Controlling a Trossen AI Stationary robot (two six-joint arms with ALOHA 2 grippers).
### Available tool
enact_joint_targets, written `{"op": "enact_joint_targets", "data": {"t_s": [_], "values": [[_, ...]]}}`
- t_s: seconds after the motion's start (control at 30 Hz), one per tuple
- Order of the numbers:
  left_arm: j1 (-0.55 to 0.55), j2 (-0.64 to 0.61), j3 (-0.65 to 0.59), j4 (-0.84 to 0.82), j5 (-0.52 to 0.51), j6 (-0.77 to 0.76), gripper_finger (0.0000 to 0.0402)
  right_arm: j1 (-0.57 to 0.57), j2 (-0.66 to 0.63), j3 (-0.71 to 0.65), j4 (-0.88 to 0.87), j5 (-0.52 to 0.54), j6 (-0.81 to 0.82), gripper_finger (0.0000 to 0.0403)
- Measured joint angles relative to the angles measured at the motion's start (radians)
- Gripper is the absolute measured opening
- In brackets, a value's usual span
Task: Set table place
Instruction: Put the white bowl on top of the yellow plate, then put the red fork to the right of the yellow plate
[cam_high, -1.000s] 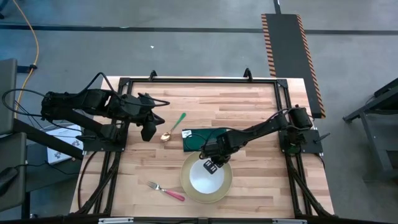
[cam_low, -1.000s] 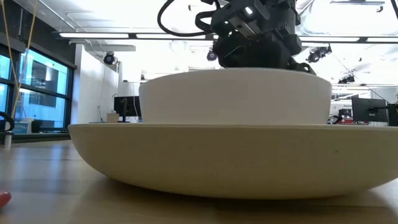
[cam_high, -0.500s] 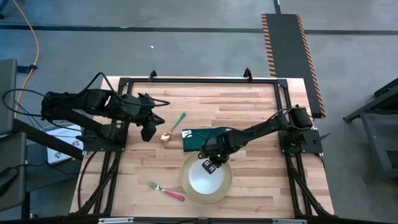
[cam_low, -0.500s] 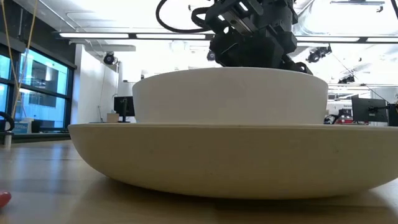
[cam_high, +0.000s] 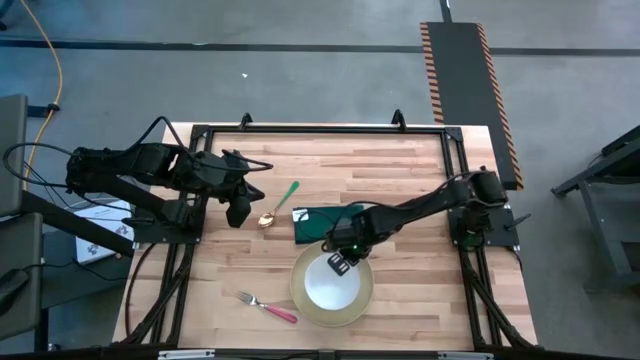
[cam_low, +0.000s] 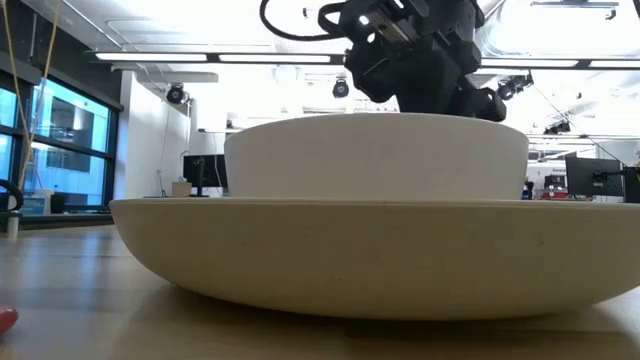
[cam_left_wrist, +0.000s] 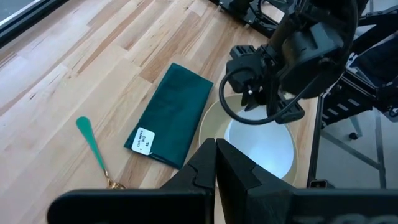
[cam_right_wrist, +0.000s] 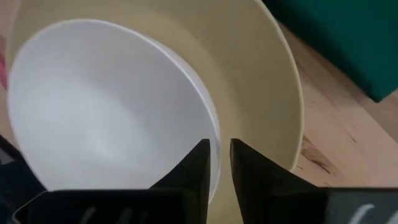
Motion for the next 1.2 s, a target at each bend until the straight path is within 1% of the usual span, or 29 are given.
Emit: {"op": "enact_joint_targets", "data": {"t_s": [0.23,0.37,0.63,0.87,1.0,1.2], "values": [[0.0,0.0,0.0,0.0,0.0,0.0,0.0001,-0.003,-0.034,0.0,0.028,0.0,0.0,0.0053],[0.0,0.0,0.0,0.001,0.009,0.0,0.0001,-0.007,-0.064,0.0,0.091,0.011,0.005,0.0053],[0.0,0.0,0.0,0.002,0.02,0.0,0.0001,-0.048,-0.147,0.0,0.207,0.131,-0.041,0.0053],[0.0,-0.005,0.0,0.002,0.07,0.007,0.0001,-0.09,-0.208,0.0,0.299,0.213,-0.142,0.0053],[0.0,-0.016,0.0,0.023,0.15,0.051,0.0001,-0.112,-0.24,0.0,0.364,0.238,-0.203,0.0053],[0.0,-0.034,0.0,0.105,0.363,0.151,0.0001,-0.145,-0.284,0.0,0.477,0.241,-0.314,0.0053]]}}
